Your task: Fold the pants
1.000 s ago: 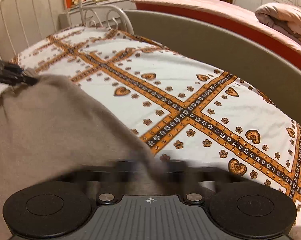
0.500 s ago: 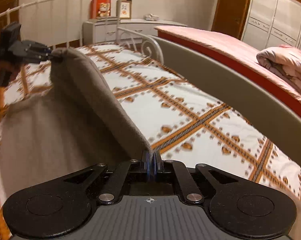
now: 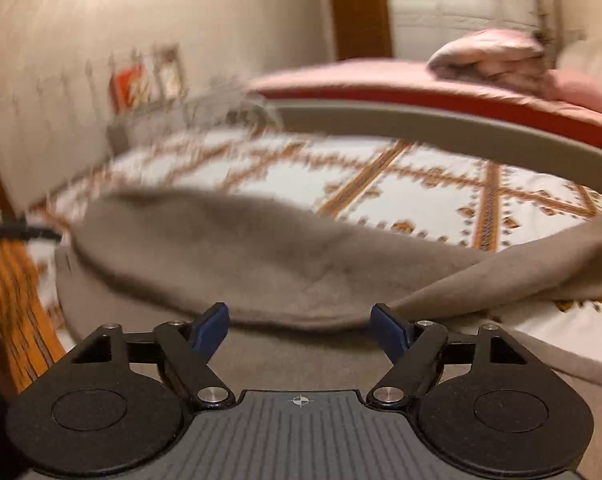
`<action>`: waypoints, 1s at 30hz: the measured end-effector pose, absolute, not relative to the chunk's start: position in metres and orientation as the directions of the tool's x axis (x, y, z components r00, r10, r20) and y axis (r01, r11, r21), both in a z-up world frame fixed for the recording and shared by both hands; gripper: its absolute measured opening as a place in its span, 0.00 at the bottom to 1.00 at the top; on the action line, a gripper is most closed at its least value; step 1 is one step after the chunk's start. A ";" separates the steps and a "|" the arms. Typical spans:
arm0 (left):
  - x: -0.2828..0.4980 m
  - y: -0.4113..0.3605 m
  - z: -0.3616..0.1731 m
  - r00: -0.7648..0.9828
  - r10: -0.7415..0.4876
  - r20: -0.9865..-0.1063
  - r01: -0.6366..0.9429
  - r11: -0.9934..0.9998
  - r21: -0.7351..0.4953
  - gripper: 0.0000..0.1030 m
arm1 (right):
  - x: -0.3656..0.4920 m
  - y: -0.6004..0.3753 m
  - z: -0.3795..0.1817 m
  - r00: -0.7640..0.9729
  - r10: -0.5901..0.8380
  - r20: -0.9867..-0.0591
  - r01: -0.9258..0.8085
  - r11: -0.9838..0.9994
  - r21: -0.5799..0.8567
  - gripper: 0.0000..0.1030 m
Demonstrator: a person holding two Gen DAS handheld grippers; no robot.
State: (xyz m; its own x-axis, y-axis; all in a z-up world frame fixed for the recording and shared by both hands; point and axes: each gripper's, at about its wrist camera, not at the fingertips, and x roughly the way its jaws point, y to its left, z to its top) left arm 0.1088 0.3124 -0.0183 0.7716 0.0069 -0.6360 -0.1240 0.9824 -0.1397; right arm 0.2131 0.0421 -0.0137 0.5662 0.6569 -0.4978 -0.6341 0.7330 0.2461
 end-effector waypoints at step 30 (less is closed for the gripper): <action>0.159 0.330 -0.045 0.813 -0.150 -0.563 -0.356 0.637 -0.684 0.02 | 0.303 -0.009 -0.041 0.581 0.686 -0.438 -0.237 0.658 0.715 0.06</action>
State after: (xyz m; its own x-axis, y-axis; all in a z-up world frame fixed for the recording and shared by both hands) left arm 0.1589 0.3300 -0.0453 0.8130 -0.1499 -0.5627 -0.3556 0.6373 -0.6837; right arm 0.3033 -0.0094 -0.0412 0.5807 0.6860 -0.4385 -0.2372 0.6578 0.7149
